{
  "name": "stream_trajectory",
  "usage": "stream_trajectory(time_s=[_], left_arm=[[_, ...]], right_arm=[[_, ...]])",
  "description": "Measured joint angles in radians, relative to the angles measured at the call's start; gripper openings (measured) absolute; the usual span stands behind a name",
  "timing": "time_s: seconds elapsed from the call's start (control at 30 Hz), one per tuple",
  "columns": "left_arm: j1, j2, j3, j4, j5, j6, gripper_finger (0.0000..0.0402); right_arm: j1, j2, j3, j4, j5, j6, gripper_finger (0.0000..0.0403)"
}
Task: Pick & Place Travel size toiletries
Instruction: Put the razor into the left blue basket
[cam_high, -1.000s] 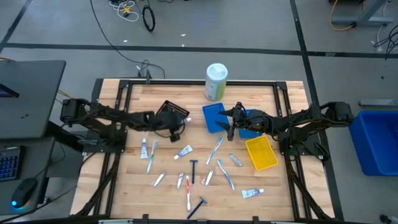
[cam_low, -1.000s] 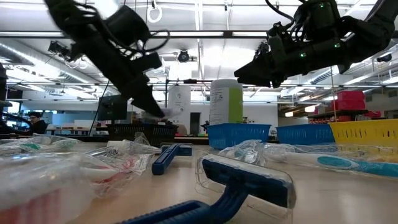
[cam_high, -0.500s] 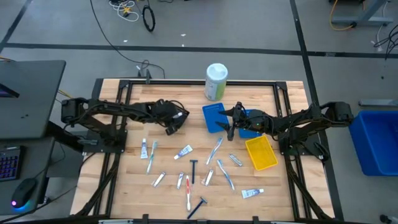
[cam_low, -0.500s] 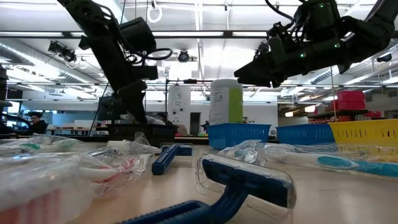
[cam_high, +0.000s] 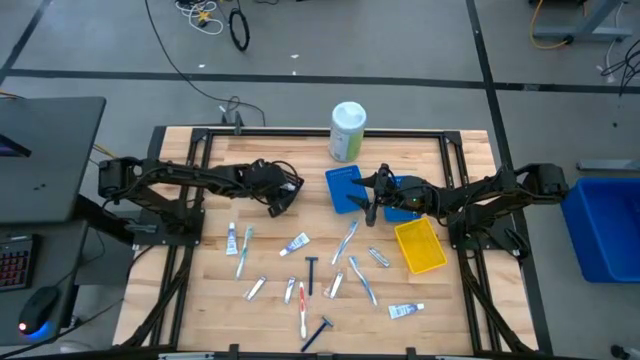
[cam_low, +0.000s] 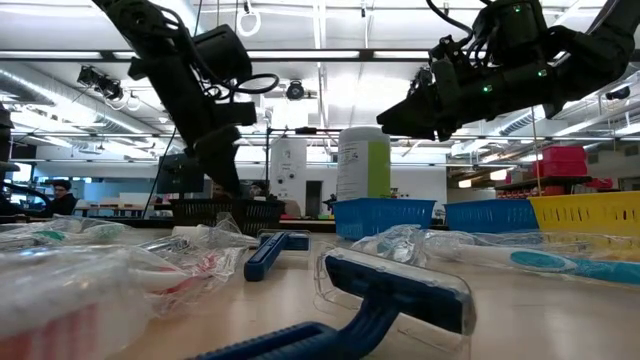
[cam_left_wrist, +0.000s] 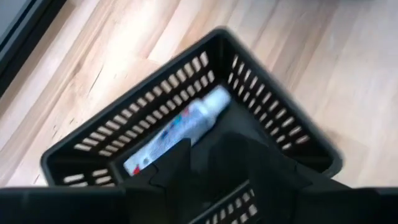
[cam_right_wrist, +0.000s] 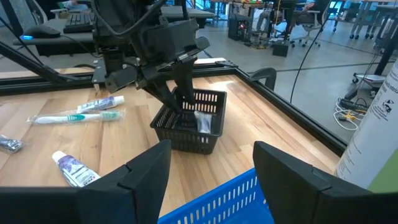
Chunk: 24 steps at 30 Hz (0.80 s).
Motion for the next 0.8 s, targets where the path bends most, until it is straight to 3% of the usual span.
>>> stream_trajectory(time_s=[0.23,0.5,0.8], left_arm=[[-0.060,0.000,0.000,0.128,0.047,0.002,0.0157],[-0.201,0.000,0.000,0.259,0.201,0.032,0.0147],[-0.383,0.020,0.000,0.304,0.209,-0.022,0.0157]], right_arm=[[0.000,0.000,0.000,-0.002,0.000,0.000,0.0260],[0.000,0.000,0.000,-0.002,0.000,0.000,0.0271],[0.000,0.000,0.000,-0.002,0.000,0.000,0.0263]])
